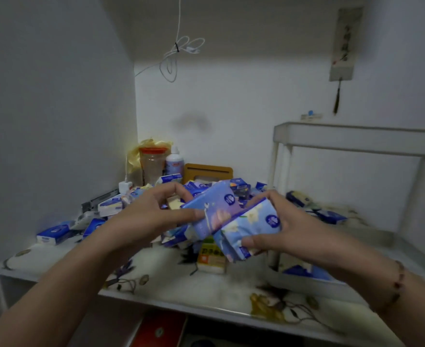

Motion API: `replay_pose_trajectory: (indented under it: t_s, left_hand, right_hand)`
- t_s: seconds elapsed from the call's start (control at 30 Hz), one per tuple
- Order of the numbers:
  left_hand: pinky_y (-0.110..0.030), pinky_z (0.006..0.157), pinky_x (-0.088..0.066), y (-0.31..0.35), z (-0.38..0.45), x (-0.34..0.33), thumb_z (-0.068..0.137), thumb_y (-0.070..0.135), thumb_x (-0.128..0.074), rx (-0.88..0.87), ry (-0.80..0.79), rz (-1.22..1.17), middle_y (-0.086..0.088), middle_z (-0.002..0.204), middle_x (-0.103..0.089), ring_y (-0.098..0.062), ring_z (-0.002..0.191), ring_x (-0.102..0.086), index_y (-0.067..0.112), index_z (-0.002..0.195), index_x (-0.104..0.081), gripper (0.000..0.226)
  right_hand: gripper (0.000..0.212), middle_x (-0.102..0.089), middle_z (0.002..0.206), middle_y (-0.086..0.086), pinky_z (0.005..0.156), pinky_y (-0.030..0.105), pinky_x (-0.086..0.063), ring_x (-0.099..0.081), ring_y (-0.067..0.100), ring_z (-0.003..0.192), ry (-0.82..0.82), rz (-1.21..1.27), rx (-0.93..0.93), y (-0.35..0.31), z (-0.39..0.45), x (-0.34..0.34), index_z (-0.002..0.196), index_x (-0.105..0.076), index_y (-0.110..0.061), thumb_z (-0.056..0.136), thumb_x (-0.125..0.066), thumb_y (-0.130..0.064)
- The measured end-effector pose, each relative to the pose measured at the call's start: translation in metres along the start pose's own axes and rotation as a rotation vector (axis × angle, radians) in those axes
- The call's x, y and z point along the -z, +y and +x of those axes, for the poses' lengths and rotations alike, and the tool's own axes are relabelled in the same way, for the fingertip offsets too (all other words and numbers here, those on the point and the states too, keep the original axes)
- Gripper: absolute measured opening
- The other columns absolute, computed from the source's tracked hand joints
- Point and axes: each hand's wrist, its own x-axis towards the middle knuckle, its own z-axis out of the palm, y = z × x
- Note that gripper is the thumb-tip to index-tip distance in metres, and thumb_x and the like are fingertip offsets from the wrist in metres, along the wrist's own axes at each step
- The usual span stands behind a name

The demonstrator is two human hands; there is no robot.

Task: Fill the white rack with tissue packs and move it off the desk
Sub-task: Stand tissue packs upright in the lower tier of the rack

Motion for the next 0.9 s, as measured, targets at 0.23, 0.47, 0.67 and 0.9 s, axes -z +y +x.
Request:
replay_pose_trajectory:
  t_s: [0.23, 0.47, 0.67, 0.9]
  left_hand:
    - [-0.029, 0.065, -0.043, 0.021, -0.004, -0.064, 0.059, 0.040, -0.082, -0.068, -0.292, -0.036, -0.005, 0.082, -0.067, -0.020, 0.073, -0.053, 0.020, 0.082, -0.062, 0.036]
    - [-0.025, 0.057, -0.044, 0.031, 0.006, -0.114, 0.058, 0.037, -0.077, -0.064, -0.313, 0.012, 0.013, 0.066, -0.067, -0.007, 0.059, -0.052, 0.022, 0.079, -0.065, 0.029]
    - [-0.054, 0.088, -0.050, 0.026, 0.011, -0.119, 0.050, 0.055, -0.079, -0.011, -0.336, 0.034, 0.008, 0.097, -0.072, -0.034, 0.099, -0.062, 0.026, 0.085, -0.064, 0.049]
    - [-0.055, 0.095, -0.046, 0.022, 0.012, -0.126, 0.050, 0.049, -0.080, 0.008, -0.319, -0.046, 0.003, 0.098, -0.073, -0.036, 0.104, -0.062, 0.025, 0.082, -0.064, 0.043]
  right_hand:
    - [0.042, -0.073, 0.093, 0.003, 0.073, 0.030, -0.059, -0.071, 0.018, 0.084, 0.073, -0.166, -0.051, 0.025, -0.067, 0.091, 0.104, -0.060, -0.017, 0.070, -0.080, -0.002]
    - [0.045, -0.059, 0.118, -0.014, 0.094, 0.031, -0.046, -0.054, 0.007, 0.110, 0.078, -0.625, -0.021, 0.062, -0.063, 0.105, 0.092, -0.050, -0.050, 0.071, -0.077, -0.021]
    - [0.045, -0.056, 0.121, -0.016, 0.078, 0.017, -0.041, -0.050, 0.005, 0.109, 0.125, -0.693, 0.013, 0.079, -0.048, 0.096, 0.112, -0.053, -0.040, 0.075, -0.072, -0.022]
    - [0.053, -0.056, 0.124, -0.009, 0.095, 0.038, -0.047, -0.055, 0.012, 0.111, -0.047, -0.500, -0.027, 0.098, -0.051, 0.094, 0.122, -0.046, -0.036, 0.075, -0.069, -0.026]
